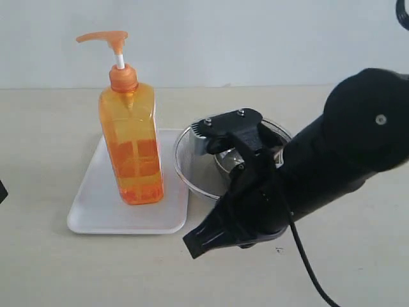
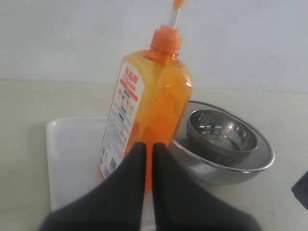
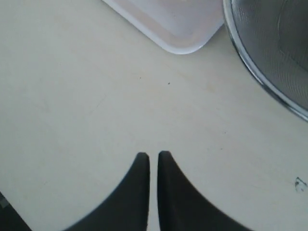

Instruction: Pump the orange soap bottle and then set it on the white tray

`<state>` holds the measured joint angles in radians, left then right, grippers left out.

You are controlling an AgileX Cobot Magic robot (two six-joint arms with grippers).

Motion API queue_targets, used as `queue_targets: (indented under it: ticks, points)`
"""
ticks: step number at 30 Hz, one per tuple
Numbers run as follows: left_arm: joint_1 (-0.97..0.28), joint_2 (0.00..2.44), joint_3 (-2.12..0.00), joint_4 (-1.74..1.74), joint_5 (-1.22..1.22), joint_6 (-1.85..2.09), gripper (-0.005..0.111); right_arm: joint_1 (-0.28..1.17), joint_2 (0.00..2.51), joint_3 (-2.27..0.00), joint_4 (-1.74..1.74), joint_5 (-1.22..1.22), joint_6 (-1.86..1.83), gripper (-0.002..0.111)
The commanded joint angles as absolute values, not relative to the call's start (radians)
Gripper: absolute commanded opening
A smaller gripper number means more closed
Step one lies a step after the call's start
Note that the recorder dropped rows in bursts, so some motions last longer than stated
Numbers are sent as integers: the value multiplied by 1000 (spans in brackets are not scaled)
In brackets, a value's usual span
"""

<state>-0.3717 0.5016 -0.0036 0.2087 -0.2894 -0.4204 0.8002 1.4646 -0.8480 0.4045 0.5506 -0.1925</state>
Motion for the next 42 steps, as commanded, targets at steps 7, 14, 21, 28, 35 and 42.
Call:
queue_targets:
  ticks: [7,14,21,28,35,42]
  points:
    - [-370,496,0,206,-288,-425,5,800,1418,-788,492,563,-163,1]
    - [-370,496,0,206,-288,-425,5,800,1418,-788,492,563,-163,1]
    - [-370,496,0,206,-288,-425,5,800,1418,-788,492,563,-163,1]
    - [-370,496,0,206,-288,-425,5,800,1371,-765,453,423,-175,1]
    - [-370,496,0,206,-288,-425,5,739,1100,-521,459,81,-175,1]
    - [-370,496,0,206,-288,-425,5,473,765,-264,461,35,-125,1]
